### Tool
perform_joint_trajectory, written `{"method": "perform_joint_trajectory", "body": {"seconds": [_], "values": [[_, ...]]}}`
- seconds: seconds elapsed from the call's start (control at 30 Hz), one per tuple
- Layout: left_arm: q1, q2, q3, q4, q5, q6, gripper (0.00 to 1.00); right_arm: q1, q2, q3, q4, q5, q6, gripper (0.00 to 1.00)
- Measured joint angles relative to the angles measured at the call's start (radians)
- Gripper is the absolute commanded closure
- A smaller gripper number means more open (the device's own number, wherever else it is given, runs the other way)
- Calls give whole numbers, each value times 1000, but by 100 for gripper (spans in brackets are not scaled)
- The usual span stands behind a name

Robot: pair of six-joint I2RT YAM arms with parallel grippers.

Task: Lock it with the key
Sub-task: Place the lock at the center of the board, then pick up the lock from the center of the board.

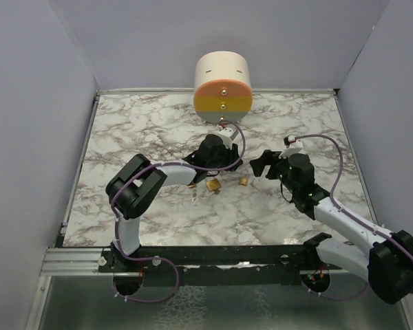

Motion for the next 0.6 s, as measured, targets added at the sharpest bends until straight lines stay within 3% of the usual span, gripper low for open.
{"method": "perform_joint_trajectory", "body": {"seconds": [0.2, 0.6], "values": [[30, -105, -88, -3, -56, 0, 63, 0, -53, 0, 43, -3, -25, 18], [182, -394, -314, -12, -134, -19, 58, 0, 76, 48, 43, -182, -84, 19]]}}
